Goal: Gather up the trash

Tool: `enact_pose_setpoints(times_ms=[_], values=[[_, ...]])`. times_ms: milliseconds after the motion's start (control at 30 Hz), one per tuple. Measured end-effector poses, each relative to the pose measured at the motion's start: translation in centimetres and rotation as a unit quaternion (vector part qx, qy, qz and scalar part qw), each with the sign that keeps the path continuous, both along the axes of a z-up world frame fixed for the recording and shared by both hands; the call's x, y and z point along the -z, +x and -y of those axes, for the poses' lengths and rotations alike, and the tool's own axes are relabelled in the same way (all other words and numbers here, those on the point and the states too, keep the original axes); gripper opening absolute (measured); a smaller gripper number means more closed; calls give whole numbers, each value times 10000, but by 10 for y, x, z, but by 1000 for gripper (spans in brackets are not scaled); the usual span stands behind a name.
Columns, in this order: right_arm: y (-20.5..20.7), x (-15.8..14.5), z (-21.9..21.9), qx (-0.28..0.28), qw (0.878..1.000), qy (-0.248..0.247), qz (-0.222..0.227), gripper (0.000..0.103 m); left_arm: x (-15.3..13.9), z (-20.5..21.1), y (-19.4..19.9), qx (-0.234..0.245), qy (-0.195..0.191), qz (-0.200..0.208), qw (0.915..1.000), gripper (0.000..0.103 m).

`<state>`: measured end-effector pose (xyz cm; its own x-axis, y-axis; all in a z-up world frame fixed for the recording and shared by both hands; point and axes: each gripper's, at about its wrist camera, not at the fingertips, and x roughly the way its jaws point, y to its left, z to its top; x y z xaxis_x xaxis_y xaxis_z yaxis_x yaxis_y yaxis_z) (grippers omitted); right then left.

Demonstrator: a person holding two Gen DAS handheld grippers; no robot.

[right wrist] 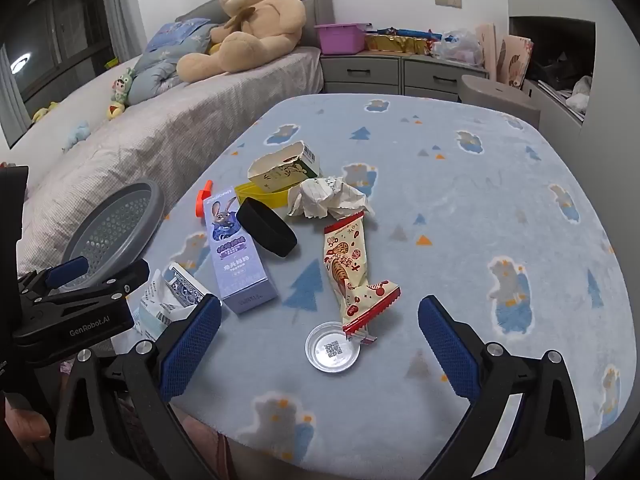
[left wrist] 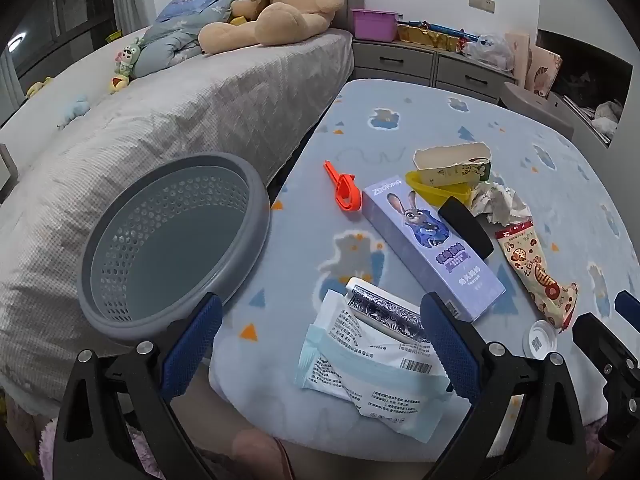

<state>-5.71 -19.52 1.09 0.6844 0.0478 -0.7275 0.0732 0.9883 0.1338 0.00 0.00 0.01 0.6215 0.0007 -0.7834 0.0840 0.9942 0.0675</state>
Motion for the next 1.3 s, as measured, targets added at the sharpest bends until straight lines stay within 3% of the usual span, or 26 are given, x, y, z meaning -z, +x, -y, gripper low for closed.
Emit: enact_pose_setpoints(times_ms=[1300], values=[[1,2,0,-1,10000,22,-20,97,-8,-5,2,1,15,26,10000,95]])
